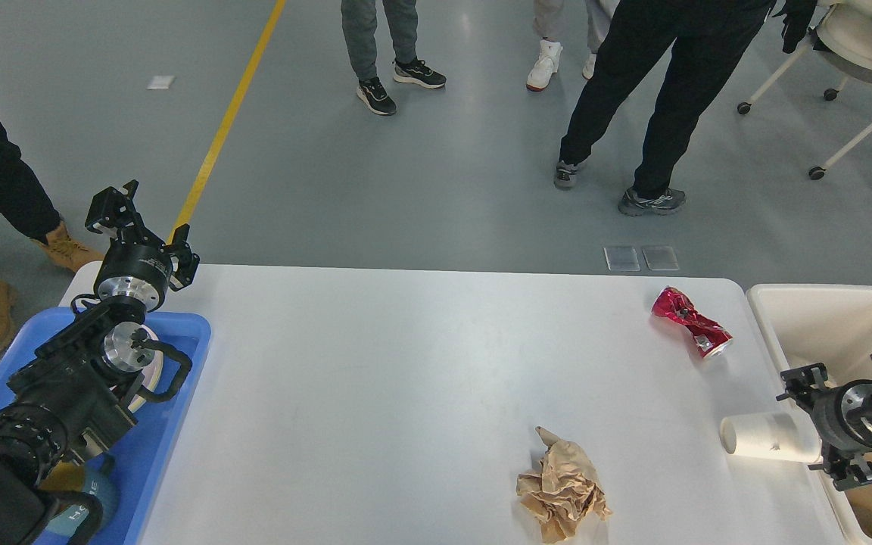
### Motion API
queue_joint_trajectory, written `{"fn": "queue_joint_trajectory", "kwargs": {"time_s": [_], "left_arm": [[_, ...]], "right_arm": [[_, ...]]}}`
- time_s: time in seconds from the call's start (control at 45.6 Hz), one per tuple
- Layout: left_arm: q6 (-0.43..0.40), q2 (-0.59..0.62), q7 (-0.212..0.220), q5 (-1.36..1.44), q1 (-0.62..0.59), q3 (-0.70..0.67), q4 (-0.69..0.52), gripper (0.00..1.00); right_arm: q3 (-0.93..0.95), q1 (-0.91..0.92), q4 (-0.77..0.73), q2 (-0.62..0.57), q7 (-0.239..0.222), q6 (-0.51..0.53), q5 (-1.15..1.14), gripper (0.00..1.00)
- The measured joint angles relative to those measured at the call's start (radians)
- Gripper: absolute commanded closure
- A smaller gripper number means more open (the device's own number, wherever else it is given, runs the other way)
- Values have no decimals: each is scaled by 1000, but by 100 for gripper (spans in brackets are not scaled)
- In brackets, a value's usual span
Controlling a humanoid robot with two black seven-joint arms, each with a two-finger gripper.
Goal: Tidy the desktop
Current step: 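Lower the right gripper to the white paper cup beside the bin, then grasp the white cup, lift it and drop it into the bin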
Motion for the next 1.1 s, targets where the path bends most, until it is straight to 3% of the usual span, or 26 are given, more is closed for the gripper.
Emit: {"fn": "queue_joint_trajectory", "kwargs": {"time_s": [0.482,0.592,0.745,0.789,0.811,0.855,1.096], "left_arm": [[0,0,-1,0,0,0,0,4],[0,0,-1,0,0,0,0,4],[0,0,-1,0,0,0,0,4],[0,0,-1,0,0,0,0,4],[0,0,-1,0,0,0,0,4],[0,0,-1,0,0,0,0,4],[0,0,-1,0,0,0,0,4]], "right_arm": [[72,-126,-126,61,2,0,-14,0],[80,-135,-133,66,2,0,-22,5],[83,-134,-129,73,2,-2,-24,37],[83,-130,-125,74,2,-2,-24,56],[83,-127,-123,75,2,-3,-24,76],[83,-124,-119,75,2,-3,-24,98],[85,-111,-94,75,2,1,-24,100]]}}
